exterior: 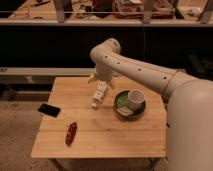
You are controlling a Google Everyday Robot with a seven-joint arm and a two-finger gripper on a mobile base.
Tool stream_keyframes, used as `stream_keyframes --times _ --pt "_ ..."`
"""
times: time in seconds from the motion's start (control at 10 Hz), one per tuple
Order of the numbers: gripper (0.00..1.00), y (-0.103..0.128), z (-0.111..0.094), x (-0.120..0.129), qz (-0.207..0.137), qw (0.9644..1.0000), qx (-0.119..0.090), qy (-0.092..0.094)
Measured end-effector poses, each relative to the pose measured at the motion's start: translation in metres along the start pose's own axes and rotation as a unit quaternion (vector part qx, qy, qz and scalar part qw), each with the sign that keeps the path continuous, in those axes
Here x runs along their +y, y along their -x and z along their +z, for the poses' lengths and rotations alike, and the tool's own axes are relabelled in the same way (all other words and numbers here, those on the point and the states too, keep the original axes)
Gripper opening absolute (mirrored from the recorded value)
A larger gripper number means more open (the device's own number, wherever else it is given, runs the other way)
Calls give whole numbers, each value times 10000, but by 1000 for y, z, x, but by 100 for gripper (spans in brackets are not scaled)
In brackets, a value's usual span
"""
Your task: Stand the bottle upright
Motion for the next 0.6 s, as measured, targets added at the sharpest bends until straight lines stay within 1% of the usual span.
stream_keyframes --times 0.1,0.3,0.4,0.5,0.6 --pt "80 1 1 -1 -1 10000 -23 13" --pt "80 8 18 0 46 9996 -259 41" --pt "80 14 30 -5 24 9991 -409 53" --pt "80 18 46 -11 5 9984 -552 120" --pt "80 19 55 -12 24 9978 -633 169"
